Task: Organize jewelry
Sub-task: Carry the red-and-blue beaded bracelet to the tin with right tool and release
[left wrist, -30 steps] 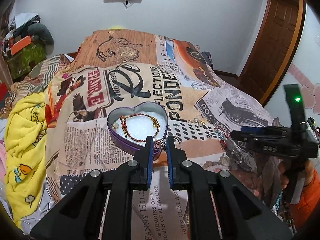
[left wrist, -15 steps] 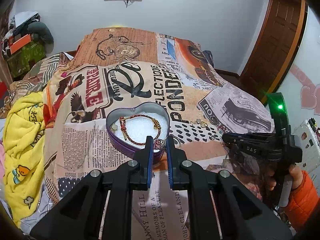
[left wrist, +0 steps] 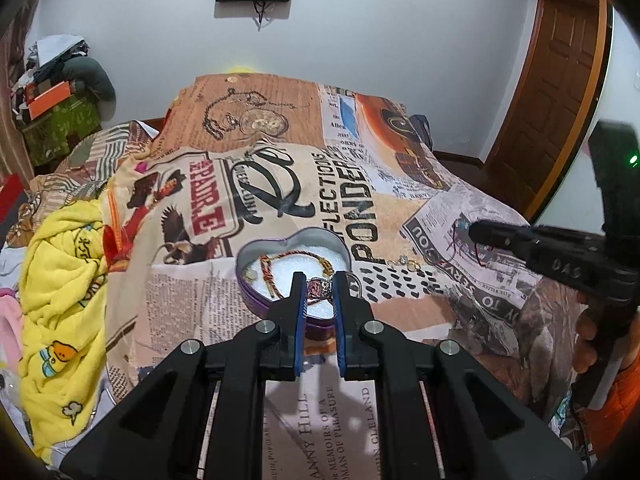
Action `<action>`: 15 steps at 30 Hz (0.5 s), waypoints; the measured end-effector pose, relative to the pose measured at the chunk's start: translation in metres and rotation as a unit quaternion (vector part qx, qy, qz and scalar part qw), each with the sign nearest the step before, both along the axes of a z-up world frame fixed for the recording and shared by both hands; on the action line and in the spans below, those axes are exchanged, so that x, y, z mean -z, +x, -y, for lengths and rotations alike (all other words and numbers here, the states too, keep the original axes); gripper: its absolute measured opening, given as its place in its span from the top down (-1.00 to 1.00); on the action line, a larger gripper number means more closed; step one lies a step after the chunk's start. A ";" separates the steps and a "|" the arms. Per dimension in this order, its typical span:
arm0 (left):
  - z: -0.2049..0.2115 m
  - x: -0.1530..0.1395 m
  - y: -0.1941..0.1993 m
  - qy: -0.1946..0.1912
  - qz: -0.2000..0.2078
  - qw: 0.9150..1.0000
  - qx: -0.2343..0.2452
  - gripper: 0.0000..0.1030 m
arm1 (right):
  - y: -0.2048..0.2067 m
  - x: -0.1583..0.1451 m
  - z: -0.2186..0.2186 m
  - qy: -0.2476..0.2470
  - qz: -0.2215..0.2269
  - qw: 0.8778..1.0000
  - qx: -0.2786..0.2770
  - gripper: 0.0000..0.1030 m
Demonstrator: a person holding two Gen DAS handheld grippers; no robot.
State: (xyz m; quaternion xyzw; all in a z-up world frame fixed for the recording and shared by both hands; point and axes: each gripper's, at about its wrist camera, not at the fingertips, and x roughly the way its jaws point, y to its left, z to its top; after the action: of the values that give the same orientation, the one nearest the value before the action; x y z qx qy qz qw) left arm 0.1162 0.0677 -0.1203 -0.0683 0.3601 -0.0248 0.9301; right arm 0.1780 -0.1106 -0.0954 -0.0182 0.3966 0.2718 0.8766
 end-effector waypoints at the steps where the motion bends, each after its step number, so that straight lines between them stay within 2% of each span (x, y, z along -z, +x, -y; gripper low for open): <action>1: -0.002 -0.001 -0.001 0.000 0.001 1.000 -0.002 0.78 | 0.000 -0.004 -0.004 0.002 0.006 1.000 -0.004 0.87; 8: -0.014 -0.006 -0.003 0.000 0.010 1.000 -0.013 0.78 | -0.005 -0.026 -0.039 0.024 0.032 0.998 -0.043 0.87; 15: -0.027 0.000 0.001 -0.008 0.009 1.000 -0.023 0.78 | -0.006 -0.030 -0.073 0.029 0.040 0.996 -0.079 0.87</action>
State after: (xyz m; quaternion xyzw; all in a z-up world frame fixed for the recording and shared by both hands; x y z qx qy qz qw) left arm 0.1171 0.0945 -0.1203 -0.0837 0.3495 -0.0068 0.9332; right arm 0.1724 -0.0379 -0.0650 -0.0344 0.3504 0.3503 0.8679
